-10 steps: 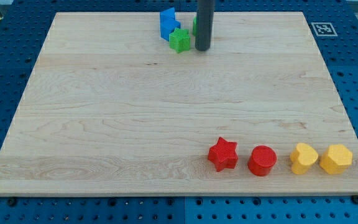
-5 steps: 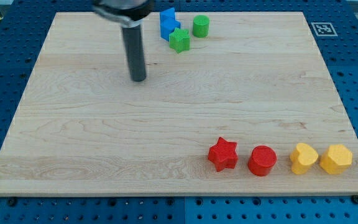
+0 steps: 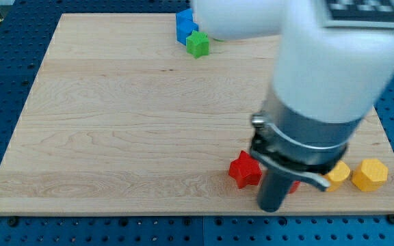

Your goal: Move red star to the center

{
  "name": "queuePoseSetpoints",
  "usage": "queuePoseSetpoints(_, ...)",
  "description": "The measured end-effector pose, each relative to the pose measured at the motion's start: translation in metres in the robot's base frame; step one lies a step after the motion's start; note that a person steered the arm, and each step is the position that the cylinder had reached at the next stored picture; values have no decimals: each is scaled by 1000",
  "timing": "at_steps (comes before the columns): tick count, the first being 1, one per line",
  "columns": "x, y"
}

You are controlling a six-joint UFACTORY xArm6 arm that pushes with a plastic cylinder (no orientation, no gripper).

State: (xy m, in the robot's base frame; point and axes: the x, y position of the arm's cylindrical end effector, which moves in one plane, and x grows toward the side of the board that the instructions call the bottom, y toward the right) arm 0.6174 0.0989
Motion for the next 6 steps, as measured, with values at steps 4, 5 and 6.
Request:
queuePoseSetpoints(4,-40,-41)
queuePoseSetpoints(5,-58,-39)
queuePoseSetpoints(6,-83,-36)
